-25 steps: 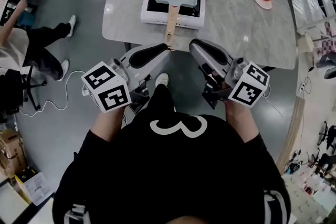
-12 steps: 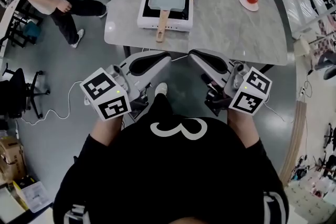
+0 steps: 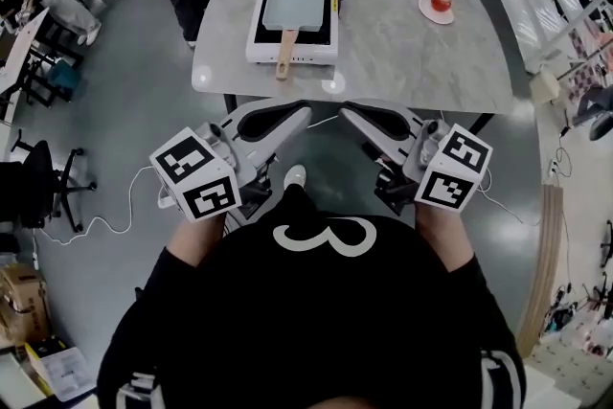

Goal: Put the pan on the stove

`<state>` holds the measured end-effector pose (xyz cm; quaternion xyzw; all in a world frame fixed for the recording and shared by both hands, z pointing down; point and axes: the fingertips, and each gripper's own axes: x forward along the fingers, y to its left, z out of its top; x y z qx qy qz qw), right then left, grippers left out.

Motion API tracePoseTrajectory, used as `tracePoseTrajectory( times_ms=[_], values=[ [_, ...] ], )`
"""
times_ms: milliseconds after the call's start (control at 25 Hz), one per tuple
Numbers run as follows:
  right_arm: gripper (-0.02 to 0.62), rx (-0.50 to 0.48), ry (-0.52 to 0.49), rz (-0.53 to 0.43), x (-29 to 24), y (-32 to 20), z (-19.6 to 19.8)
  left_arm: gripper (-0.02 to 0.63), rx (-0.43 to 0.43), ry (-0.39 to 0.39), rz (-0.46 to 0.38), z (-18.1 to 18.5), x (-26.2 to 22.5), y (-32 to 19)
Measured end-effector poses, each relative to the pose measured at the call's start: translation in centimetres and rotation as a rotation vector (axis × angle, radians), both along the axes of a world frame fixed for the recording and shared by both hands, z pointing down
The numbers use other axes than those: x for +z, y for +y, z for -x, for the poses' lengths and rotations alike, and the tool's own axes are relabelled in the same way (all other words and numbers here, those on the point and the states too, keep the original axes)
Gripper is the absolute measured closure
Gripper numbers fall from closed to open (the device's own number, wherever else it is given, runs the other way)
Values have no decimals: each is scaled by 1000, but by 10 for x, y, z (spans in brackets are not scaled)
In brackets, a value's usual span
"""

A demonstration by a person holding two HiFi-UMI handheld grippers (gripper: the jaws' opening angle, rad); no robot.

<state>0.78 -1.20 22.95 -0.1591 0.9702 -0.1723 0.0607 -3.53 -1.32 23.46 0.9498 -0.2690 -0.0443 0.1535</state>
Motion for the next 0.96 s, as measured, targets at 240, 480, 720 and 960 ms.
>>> tracePoseTrajectory(
  times_ms=[240, 480, 720, 960],
  values=[
    [581, -5, 13, -22, -3, 8, 3, 587, 22, -9, -7, -4, -2, 8],
    [581, 4, 30, -40, -2, 8, 5, 586, 39, -22, -8, -6, -2, 9],
    [581, 8, 41, -42, 2, 7, 8, 586, 47, -30, -4, -4, 0, 8],
    [581, 9, 45, -32, 6, 4, 11, 586, 48, -33, -7, -3, 3, 5]
  ],
)
